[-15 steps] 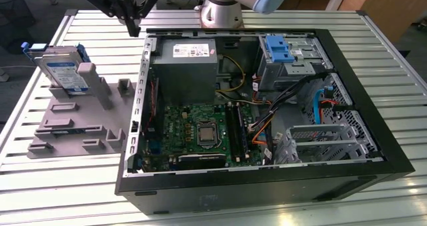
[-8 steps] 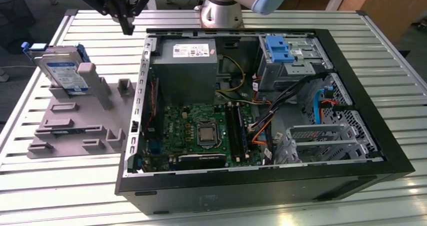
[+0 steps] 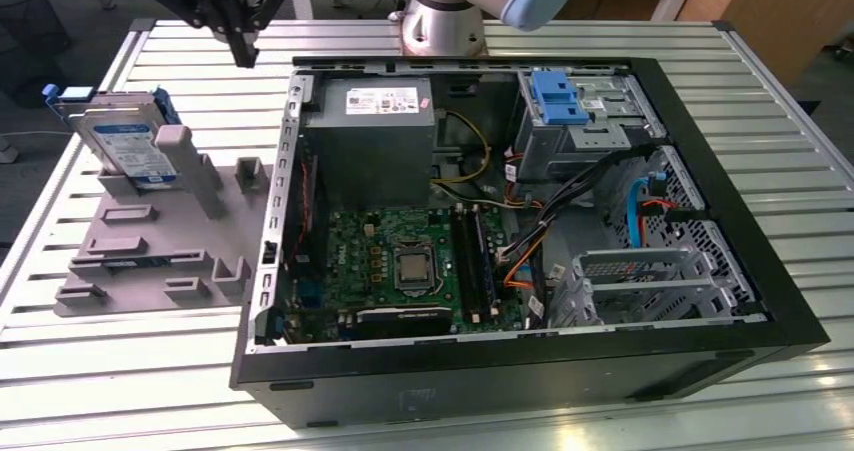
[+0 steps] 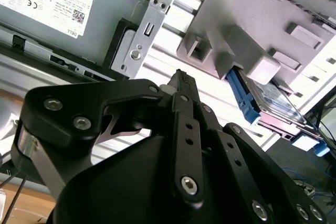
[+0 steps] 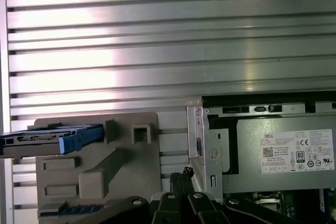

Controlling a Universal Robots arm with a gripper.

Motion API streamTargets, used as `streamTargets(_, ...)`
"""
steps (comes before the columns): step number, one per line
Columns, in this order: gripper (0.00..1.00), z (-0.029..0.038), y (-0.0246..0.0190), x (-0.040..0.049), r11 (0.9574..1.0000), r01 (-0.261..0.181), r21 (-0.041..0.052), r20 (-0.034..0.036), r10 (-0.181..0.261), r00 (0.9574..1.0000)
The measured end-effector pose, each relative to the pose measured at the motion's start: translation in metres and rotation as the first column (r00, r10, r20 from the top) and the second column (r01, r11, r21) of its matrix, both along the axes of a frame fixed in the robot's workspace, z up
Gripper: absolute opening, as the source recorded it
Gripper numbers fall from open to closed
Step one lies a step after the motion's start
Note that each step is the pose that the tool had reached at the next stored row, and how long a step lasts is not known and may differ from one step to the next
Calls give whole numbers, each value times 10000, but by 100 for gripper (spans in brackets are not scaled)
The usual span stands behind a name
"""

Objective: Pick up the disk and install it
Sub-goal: 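Reach for the disk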

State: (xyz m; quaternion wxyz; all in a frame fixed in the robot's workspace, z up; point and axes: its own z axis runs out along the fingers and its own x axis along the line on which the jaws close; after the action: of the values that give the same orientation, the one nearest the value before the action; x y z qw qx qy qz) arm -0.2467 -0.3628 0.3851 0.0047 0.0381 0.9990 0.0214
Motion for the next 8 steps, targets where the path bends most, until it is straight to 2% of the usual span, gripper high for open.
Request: streamTargets(8, 11, -11, 39, -101, 10000, -1, 1, 1, 1, 10000)
